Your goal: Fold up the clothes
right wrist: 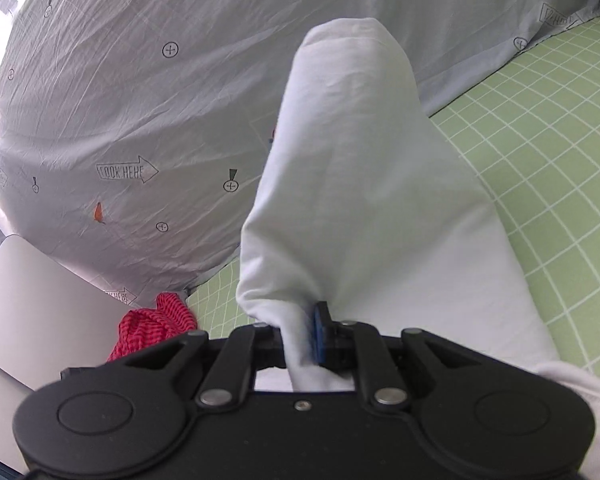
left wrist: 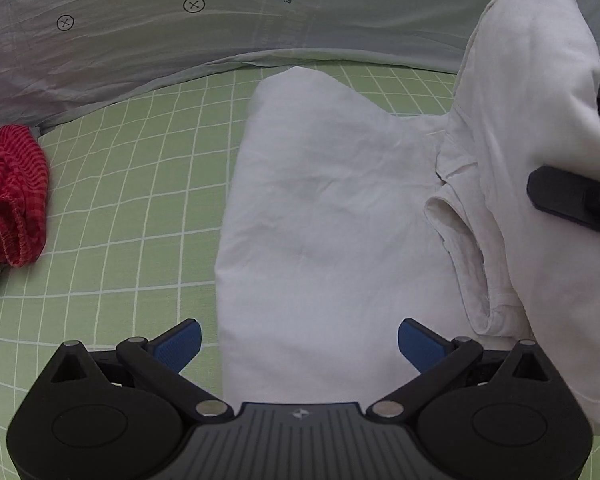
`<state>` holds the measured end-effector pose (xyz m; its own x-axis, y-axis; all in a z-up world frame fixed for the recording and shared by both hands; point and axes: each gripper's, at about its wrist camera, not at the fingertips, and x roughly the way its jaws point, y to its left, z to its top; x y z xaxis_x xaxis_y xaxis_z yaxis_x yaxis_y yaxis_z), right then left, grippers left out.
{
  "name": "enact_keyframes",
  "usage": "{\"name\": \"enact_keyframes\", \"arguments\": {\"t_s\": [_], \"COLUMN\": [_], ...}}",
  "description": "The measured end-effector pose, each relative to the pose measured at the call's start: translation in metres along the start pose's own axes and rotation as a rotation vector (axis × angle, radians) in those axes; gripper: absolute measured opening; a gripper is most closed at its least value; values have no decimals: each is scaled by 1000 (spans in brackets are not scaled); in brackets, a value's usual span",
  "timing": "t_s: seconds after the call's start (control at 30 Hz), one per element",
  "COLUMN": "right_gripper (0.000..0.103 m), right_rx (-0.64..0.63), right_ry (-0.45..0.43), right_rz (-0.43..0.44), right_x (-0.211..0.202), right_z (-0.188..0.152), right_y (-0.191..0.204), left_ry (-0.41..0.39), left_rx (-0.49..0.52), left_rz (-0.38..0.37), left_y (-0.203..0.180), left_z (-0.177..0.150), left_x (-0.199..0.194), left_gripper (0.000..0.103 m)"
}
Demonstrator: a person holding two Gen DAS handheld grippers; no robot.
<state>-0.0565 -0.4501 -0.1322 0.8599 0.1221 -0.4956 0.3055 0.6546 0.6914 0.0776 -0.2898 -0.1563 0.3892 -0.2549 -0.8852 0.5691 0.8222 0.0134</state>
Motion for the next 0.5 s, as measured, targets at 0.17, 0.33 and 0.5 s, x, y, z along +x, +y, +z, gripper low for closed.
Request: {"name": "enact_keyframes", "arguments": {"t_s": [0.17, 0.33, 0.5], "right_gripper": [15, 34, 80], "right_rx": [-38, -111, -113], "right_ry": [164, 130, 49], "right_rz": [-90, -85, -147], "right_x": [52, 26, -10], "right_z": [-32, -29, -19], "right_y": [6, 18, 6], "left_ry": [15, 1, -36], "left_rx": [-68, -96, -121], "left_rz": [4, -14, -60], "left_y": [19, 22, 18], "left_z": [-5, -10, -9], "left_x": [-1, -7, -18], "left_gripper": [103, 103, 103]}}
